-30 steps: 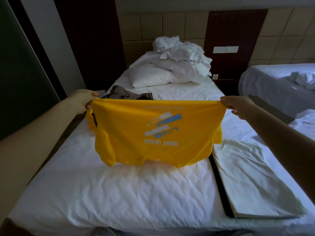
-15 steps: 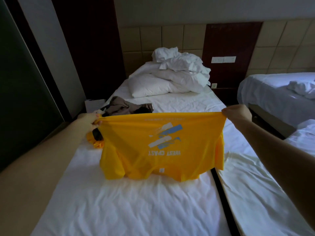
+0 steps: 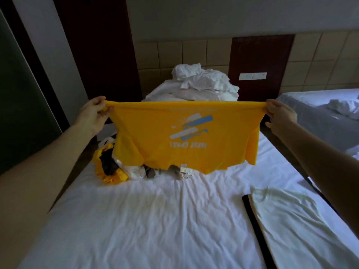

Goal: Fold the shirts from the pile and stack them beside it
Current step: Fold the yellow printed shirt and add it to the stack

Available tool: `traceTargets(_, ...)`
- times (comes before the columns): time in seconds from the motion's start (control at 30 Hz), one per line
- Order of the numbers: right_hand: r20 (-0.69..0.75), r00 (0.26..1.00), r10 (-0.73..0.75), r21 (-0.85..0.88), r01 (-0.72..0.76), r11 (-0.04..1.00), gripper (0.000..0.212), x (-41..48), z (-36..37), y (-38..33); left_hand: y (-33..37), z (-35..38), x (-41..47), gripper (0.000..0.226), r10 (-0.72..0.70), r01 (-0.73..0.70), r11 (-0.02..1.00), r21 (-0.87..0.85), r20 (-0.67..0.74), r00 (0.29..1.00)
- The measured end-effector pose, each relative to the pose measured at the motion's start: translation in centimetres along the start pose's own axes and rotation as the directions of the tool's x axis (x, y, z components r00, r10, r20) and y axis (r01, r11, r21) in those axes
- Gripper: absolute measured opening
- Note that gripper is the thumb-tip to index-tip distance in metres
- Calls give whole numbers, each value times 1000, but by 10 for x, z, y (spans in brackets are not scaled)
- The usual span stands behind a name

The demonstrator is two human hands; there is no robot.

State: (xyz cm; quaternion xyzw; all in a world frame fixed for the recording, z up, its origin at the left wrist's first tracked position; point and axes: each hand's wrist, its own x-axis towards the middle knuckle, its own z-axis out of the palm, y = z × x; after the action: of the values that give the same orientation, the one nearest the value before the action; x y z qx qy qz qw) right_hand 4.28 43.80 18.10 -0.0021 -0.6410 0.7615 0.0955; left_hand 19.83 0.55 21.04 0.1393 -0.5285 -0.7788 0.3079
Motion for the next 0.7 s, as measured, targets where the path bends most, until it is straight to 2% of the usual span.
traceTargets(0.13, -22, 998, 58, 56, -57, 997, 15, -46, -29, 57, -29, -47, -48, 31, -38, 37, 999, 16, 28, 999)
traceTargets(0.17, -1, 997, 82, 27, -82, 996, 19, -70, -40, 82, -47, -65, -70, 32, -73, 73, 997, 0, 27, 997)
traceTargets(0.23, 31, 988, 152, -50, -150, 987, 38, -121, -63, 140, -93, -112, -103, 20, -130, 131, 991, -15, 28, 991)
traceTargets(0.27, 38, 978, 207, -72, -204, 976, 40, -147, -76, 169, -121, -139, -118, 28, -185, 185, 983, -14, 0, 983)
traceTargets(0.3, 32, 963, 269, -99, -264, 959, 32, -172, -88, 196, -148, -160, -138, 36, -263, 263, 965, 9, -20, 965)
traceTargets(0.37, -13, 937, 350, -239, -343, 909, 15, -211, -110, 242, -212, -224, -168, 28, -408, 413, 903, 119, -67, 911)
traceTargets(0.4, -33, 925, 380, -313, -370, 875, 17, -227, -119, 261, -240, -247, -182, 25, -470, 483, 857, 179, -111, 876)
traceTargets(0.47, -22, 922, 387, -423, -359, 832, 18, -249, -129, 283, -287, -291, -199, 30, -502, 537, 780, 321, -191, 844)
traceTargets(0.53, 11, 936, 351, -458, -307, 834, 10, -255, -126, 287, -310, -304, -217, 25, -462, 535, 728, 428, -270, 845)
traceTargets(0.57, 30, 936, 351, -454, -300, 839, 7, -255, -122, 286, -309, -301, -223, 28, -444, 503, 745, 438, -236, 864)
traceTargets(0.63, 43, 933, 358, -481, -295, 826, 19, -254, -116, 286, -291, -269, -237, 27, -313, 390, 713, 583, -233, 921)
traceTargets(0.7, 47, 933, 358, -569, -269, 777, 25, -253, -114, 290, -285, -254, -242, 21, -249, 361, 708, 607, -264, 932)
